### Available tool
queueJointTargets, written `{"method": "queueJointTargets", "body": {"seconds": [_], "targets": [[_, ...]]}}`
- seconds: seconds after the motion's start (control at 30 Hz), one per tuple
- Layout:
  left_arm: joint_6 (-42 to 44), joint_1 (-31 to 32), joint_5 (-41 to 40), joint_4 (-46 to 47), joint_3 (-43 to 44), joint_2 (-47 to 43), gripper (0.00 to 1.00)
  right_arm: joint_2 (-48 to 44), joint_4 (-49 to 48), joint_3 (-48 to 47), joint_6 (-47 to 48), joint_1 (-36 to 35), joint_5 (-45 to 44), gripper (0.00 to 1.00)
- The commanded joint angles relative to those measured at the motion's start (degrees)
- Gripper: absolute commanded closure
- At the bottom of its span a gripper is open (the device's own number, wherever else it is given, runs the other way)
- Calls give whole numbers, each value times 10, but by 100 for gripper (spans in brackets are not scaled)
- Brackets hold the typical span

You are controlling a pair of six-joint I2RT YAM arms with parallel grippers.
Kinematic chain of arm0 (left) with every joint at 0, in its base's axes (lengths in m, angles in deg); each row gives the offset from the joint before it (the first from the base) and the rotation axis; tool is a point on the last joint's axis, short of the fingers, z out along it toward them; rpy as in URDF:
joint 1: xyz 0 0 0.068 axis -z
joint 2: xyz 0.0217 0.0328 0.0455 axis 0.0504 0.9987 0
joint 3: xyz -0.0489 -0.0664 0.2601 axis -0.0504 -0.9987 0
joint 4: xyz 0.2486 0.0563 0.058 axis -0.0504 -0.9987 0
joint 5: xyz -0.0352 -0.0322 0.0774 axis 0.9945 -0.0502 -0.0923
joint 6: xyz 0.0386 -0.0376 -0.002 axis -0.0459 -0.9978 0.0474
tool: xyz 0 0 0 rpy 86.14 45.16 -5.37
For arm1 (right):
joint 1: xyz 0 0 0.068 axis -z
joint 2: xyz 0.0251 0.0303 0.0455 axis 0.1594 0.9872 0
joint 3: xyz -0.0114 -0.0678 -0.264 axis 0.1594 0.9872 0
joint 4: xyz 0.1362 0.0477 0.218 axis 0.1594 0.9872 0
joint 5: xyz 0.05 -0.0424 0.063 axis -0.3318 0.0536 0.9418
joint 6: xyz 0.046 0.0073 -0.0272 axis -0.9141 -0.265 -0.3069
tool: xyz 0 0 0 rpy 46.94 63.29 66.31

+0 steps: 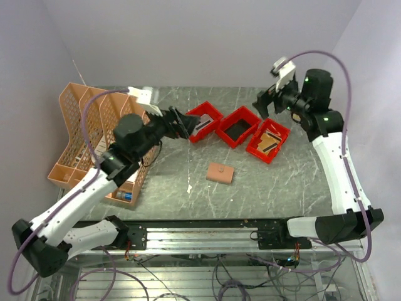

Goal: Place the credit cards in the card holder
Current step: Reset both arms

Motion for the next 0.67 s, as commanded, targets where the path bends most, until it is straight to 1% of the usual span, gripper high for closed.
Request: {"method": "queueJointTargets", "body": {"seconds": [0.0,0.13,0.2,0.3,0.5,0.63], "targets": [[37,-10,-51,-157,110,-31,1,-21,-11,-83,-178,12,-55,1],[49,-9,-58,-257,203,-26,1,-37,15,-128,-186,12,-39,0],[53,-9,-53,-282,226,-28,1,-43,9,-140,-232,12,-61,0],[54,-9,-49,-297,239,-38,1,-50,7,-153,-281,12,-106,0],[56,-9,-48,-321,253,-55,1,-58,9,-163,-282,12,-107,0],[50,-10,-37,-320,244,-69,1,-59,3,-158,-290,12,-101,0]]}}
